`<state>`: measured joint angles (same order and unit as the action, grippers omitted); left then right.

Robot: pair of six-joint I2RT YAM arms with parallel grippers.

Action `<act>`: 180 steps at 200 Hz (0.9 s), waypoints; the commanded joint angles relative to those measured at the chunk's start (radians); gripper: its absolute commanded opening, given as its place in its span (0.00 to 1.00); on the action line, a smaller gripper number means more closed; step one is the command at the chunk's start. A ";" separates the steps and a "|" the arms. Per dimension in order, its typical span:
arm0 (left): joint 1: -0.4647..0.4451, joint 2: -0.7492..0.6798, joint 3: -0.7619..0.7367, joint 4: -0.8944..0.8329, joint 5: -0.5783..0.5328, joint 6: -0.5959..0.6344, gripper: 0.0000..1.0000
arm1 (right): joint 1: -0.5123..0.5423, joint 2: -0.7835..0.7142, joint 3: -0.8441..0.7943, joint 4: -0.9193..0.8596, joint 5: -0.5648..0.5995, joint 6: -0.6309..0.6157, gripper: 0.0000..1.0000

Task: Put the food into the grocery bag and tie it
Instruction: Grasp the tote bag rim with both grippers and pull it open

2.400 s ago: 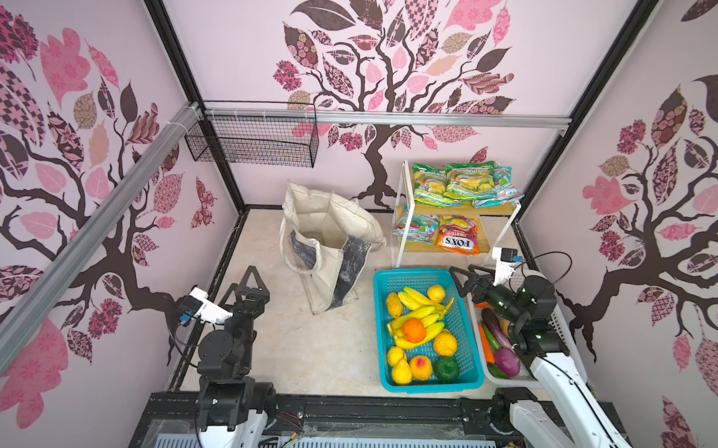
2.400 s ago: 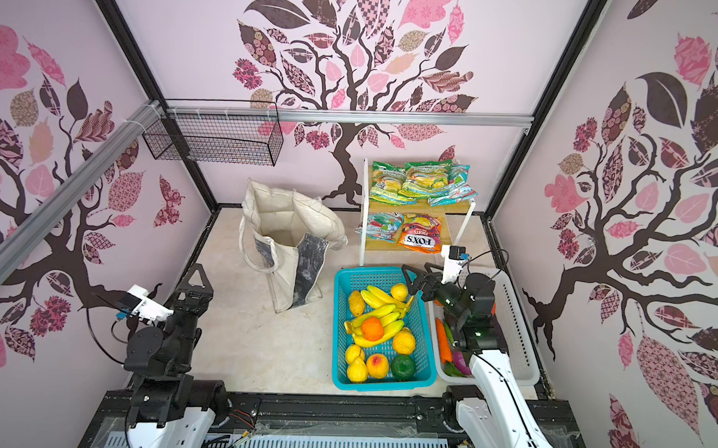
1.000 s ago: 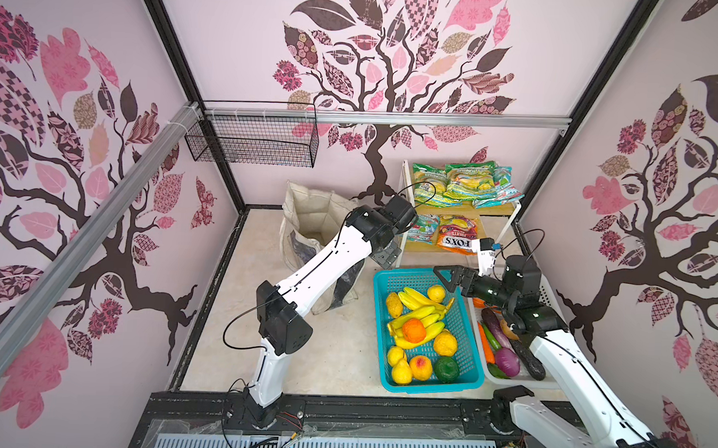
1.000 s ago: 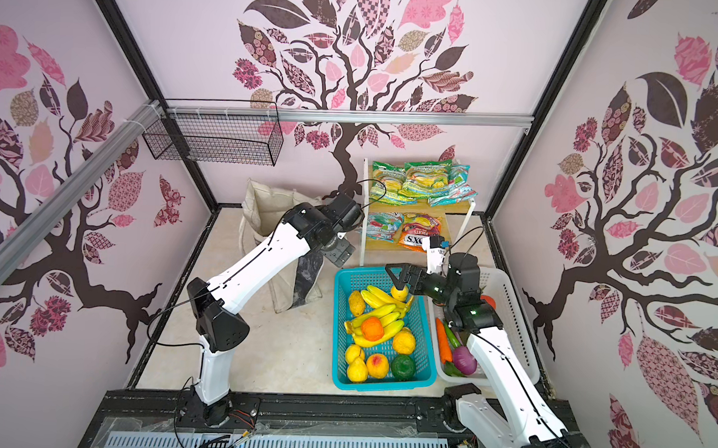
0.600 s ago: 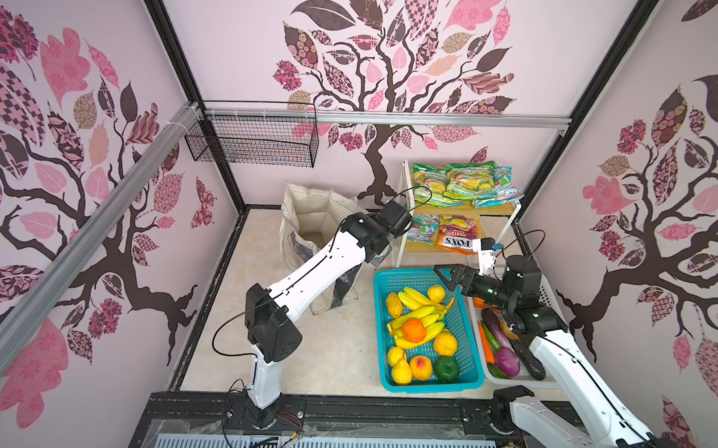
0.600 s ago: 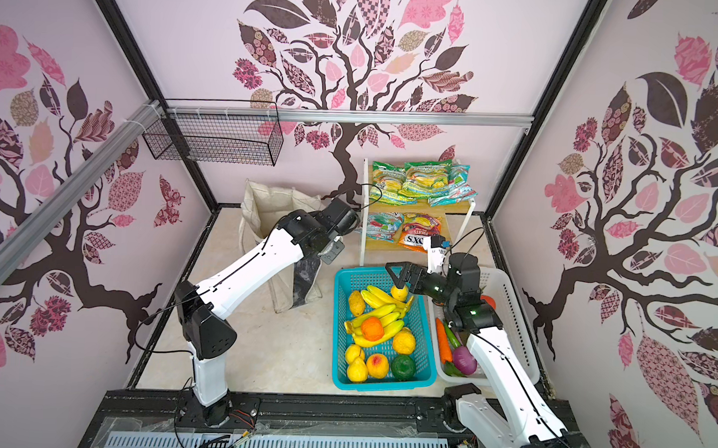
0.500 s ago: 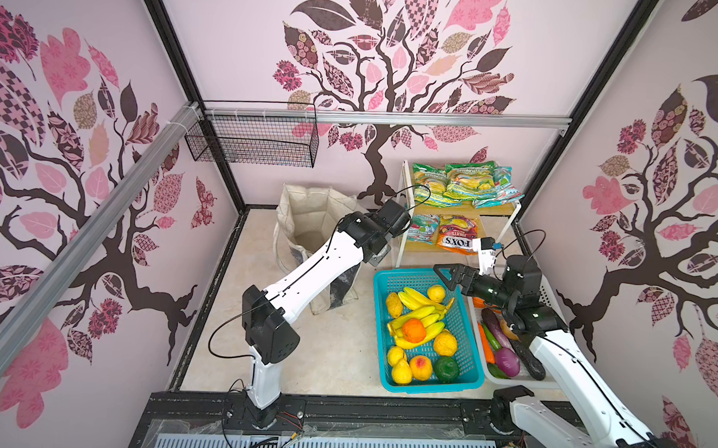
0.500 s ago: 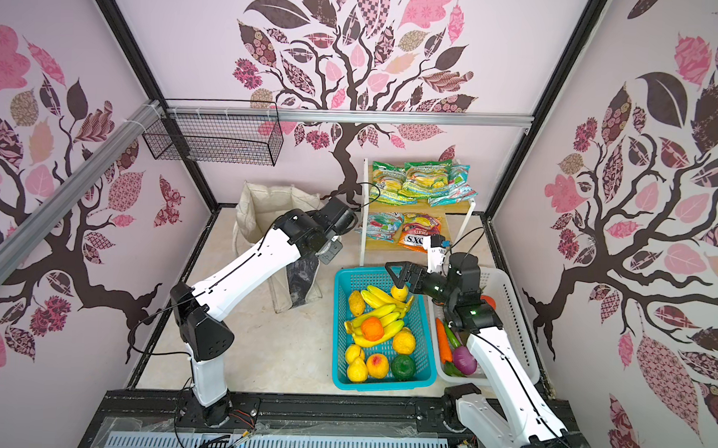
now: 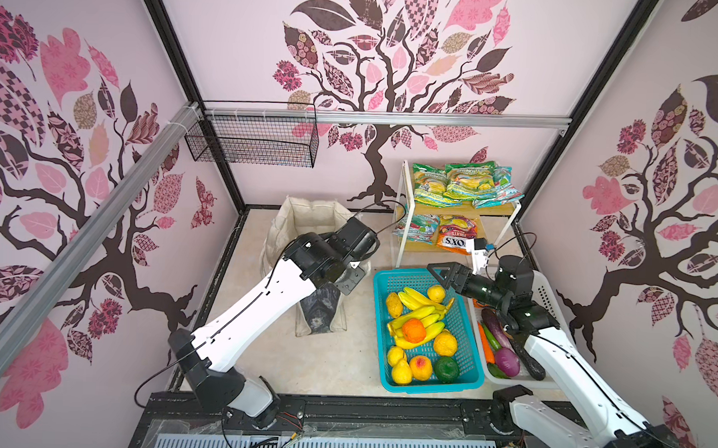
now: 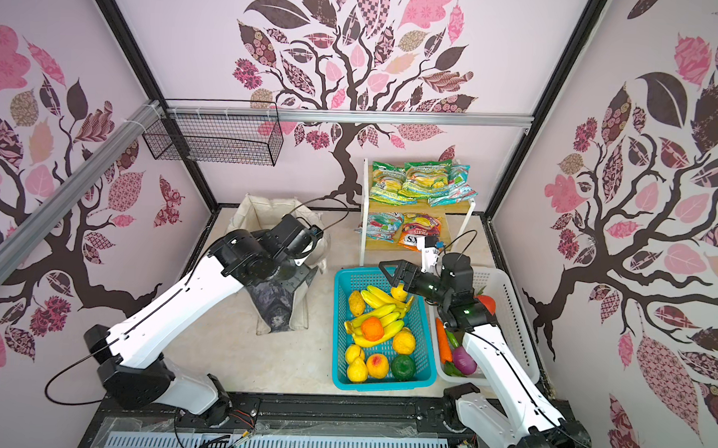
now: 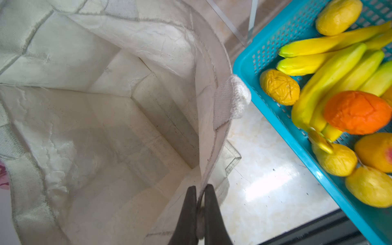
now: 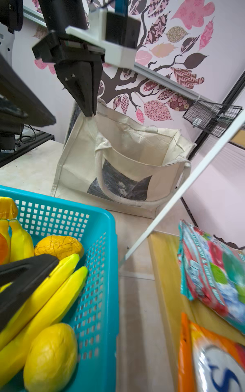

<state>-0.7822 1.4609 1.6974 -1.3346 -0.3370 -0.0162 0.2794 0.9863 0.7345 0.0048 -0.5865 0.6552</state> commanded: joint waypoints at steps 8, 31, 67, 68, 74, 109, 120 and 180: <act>-0.044 -0.078 -0.093 -0.037 0.026 -0.115 0.00 | 0.135 0.051 0.081 -0.032 0.155 0.007 0.97; -0.099 -0.135 -0.165 -0.041 0.041 -0.185 0.00 | 0.200 0.112 0.113 -0.002 0.174 0.028 0.97; -0.121 -0.218 -0.219 0.011 0.153 -0.239 0.00 | 0.272 0.173 0.159 0.024 0.215 0.048 0.98; -0.121 -0.219 -0.221 0.013 0.154 -0.240 0.01 | 0.273 0.174 0.159 0.026 0.215 0.048 0.98; -0.121 -0.224 -0.223 0.017 0.152 -0.243 0.06 | 0.282 0.188 0.165 0.032 0.213 0.052 0.98; -0.121 -0.234 -0.187 0.027 0.070 -0.286 0.61 | 0.330 0.259 0.193 0.055 0.206 0.055 0.99; -0.122 -0.246 -0.159 0.046 0.039 -0.308 0.81 | 0.334 0.268 0.204 0.044 0.212 0.047 0.99; 0.268 -0.346 -0.094 0.101 0.157 -0.405 0.98 | 0.337 0.317 0.306 -0.065 0.219 0.007 0.99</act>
<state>-0.7509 1.1866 1.5948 -1.2701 -0.3134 -0.3794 0.6125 1.2732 0.9615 -0.0025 -0.3805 0.6933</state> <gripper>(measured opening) 0.978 0.988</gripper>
